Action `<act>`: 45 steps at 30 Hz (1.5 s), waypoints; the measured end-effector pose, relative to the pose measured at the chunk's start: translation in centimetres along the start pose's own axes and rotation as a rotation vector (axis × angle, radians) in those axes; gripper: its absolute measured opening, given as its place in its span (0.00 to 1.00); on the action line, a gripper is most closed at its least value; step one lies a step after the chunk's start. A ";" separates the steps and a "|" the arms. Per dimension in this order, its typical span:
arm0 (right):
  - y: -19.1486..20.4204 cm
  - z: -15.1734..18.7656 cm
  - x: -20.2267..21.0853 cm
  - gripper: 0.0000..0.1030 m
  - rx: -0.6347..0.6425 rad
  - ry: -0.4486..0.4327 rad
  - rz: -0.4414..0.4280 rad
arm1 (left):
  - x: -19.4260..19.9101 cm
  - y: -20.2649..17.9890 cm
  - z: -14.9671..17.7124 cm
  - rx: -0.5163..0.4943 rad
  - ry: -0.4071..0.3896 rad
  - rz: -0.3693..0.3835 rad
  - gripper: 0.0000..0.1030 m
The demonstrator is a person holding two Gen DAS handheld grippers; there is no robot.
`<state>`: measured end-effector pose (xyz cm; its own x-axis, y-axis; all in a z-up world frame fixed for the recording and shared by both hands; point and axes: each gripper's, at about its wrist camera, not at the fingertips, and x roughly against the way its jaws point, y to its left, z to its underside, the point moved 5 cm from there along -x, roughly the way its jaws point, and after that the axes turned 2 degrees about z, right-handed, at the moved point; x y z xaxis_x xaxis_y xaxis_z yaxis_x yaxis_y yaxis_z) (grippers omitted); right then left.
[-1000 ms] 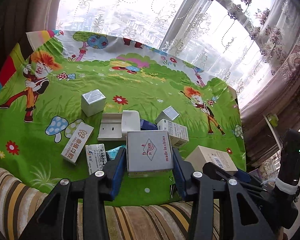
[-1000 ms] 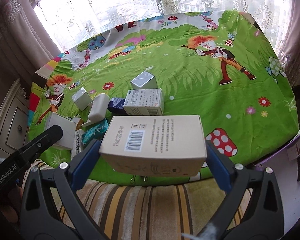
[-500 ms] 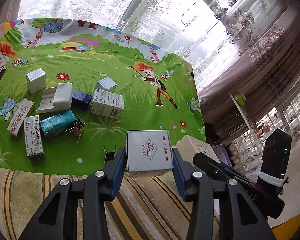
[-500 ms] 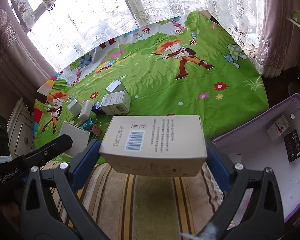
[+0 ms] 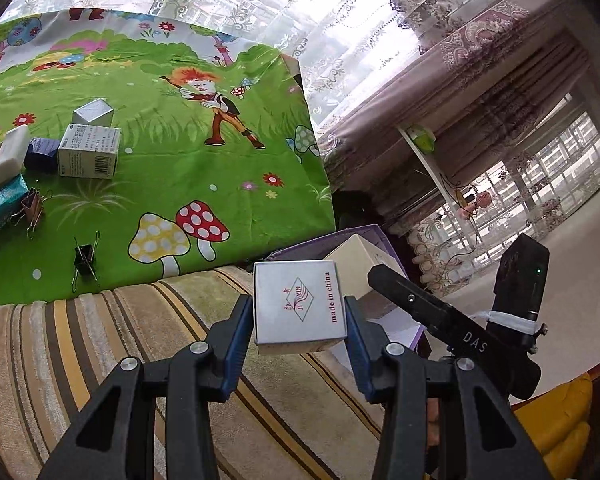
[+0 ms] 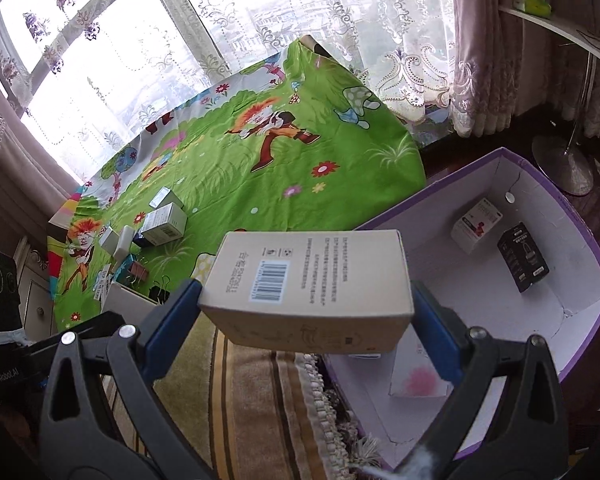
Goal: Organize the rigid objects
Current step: 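Carry both boxes into the purple storage box and open both tools, then move both open tools back over the remaining items on the bed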
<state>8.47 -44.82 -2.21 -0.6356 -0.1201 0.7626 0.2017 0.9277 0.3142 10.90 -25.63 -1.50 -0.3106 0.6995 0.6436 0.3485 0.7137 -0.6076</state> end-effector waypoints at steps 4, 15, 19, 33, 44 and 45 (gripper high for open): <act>-2.0 -0.2 1.1 0.98 -0.037 -0.025 0.036 | -0.6 -1.6 0.7 -0.050 0.023 0.036 0.44; -4.5 -0.4 2.0 0.98 -0.121 -0.056 0.053 | -1.8 -3.8 2.0 -0.136 0.091 0.087 0.57; -4.3 -0.5 2.2 0.98 -0.110 -0.061 0.053 | -1.9 -3.5 2.0 -0.117 0.096 0.089 0.57; -2.5 0.0 1.5 0.98 -0.070 -0.031 0.029 | -1.3 -3.4 1.8 -0.105 0.071 0.092 0.57; 2.2 0.2 1.3 0.98 0.038 -0.008 -0.010 | 2.8 -1.0 -0.5 -0.090 -0.042 0.008 0.57; 2.7 0.3 1.3 0.98 0.053 -0.006 -0.012 | 3.4 -0.3 -0.8 -0.080 -0.057 -0.015 0.57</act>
<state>8.01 -42.39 -0.53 -0.6423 -0.1292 0.7555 0.1542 0.9438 0.2925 10.45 -23.49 1.28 -0.3656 0.6911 0.6235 0.4121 0.7208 -0.5574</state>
